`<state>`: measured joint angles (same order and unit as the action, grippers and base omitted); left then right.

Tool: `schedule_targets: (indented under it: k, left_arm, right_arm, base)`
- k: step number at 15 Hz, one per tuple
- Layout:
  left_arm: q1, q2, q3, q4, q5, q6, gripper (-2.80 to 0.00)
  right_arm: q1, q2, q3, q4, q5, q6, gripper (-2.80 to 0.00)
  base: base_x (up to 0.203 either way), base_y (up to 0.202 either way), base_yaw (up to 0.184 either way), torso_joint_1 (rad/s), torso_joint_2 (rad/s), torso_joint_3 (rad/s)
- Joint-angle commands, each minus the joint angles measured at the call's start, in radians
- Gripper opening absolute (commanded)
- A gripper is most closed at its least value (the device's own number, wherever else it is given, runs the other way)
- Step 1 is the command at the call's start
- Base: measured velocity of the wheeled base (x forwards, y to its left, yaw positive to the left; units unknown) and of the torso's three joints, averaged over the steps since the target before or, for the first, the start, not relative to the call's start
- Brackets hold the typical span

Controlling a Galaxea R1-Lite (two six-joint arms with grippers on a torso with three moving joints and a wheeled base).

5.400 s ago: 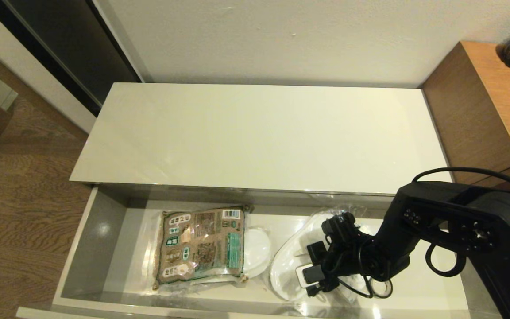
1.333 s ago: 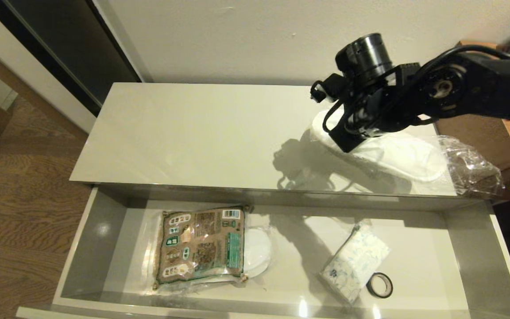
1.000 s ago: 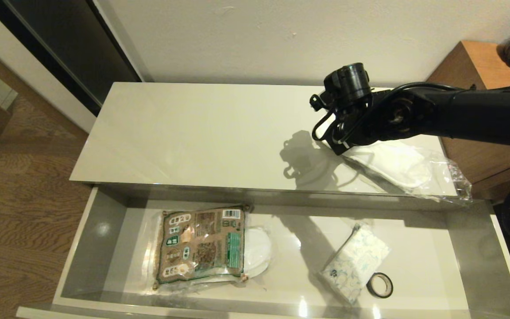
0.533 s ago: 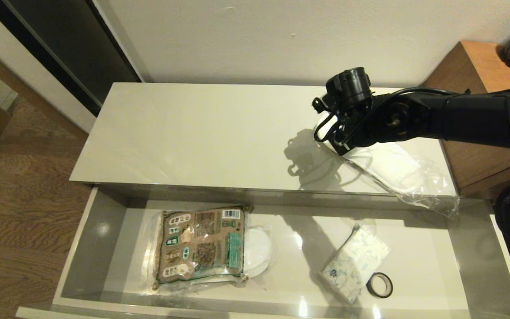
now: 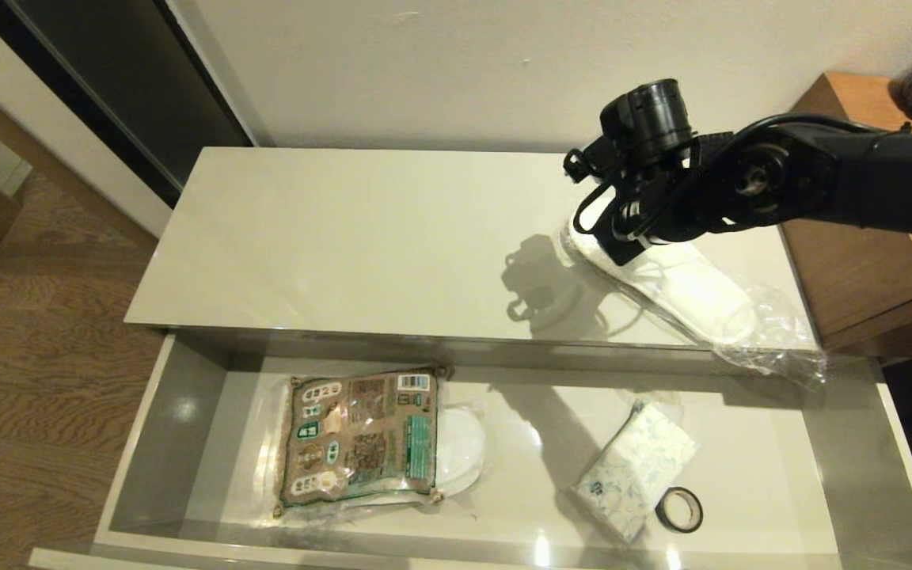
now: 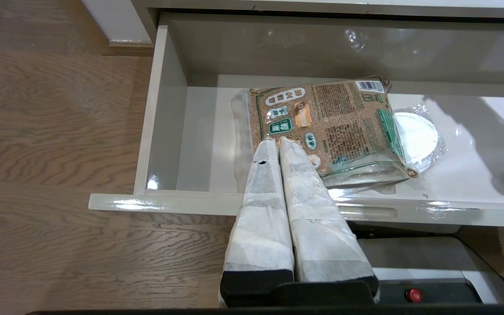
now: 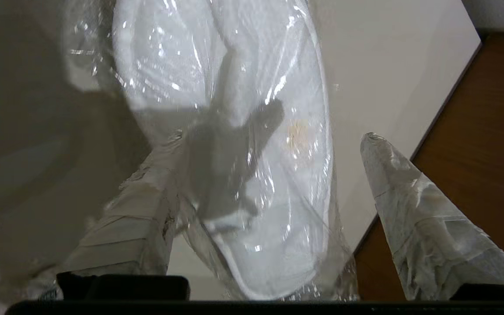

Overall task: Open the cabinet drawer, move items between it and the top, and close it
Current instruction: Place the disposable slippers on the table, then close the drawer

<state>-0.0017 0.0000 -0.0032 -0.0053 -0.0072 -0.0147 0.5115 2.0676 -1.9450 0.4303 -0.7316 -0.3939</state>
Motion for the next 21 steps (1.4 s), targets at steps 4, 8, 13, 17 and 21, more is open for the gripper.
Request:
schedule_targets:
  k: [4, 8, 13, 17, 21]
  left_arm:
    - [0.000, 0.002, 0.000, -0.001, 0.000, -0.001, -2.80]
    - [0.000, 0.002, 0.000, -0.001, 0.000, -0.001, -2.80]
    - [0.000, 0.002, 0.000, -0.001, 0.000, -0.001, -2.80]
    - [0.000, 0.002, 0.000, -0.001, 0.000, -0.001, -2.80]
    - [0.000, 0.002, 0.000, -0.001, 0.000, -0.001, -2.80]
  right_arm:
    - [0.078, -0.144, 0.037, 0.126, -0.014, 0.037, 0.00]
    - [0.160, -0.245, 0.043, 0.376, -0.015, 0.193, 0.00]
    - [0.326, -0.373, 0.014, 0.770, -0.087, 0.529, -2.80]
    - [0.458, -0.458, 0.011, 0.916, -0.194, 0.722, -2.80]
    - [0.483, -0.463, 0.020, 1.064, -0.180, 1.052, -2.80]
  base:
    - [0.000, 0.000, 0.000, 0.000, 0.00, 0.000]
    - [0.000, 0.000, 0.000, 0.000, 0.00, 0.000]
    - [0.000, 0.000, 0.000, 0.000, 0.00, 0.000]
    - [0.000, 0.000, 0.000, 0.000, 0.00, 0.000]
    - [0.000, 0.000, 0.000, 0.000, 0.00, 0.000]
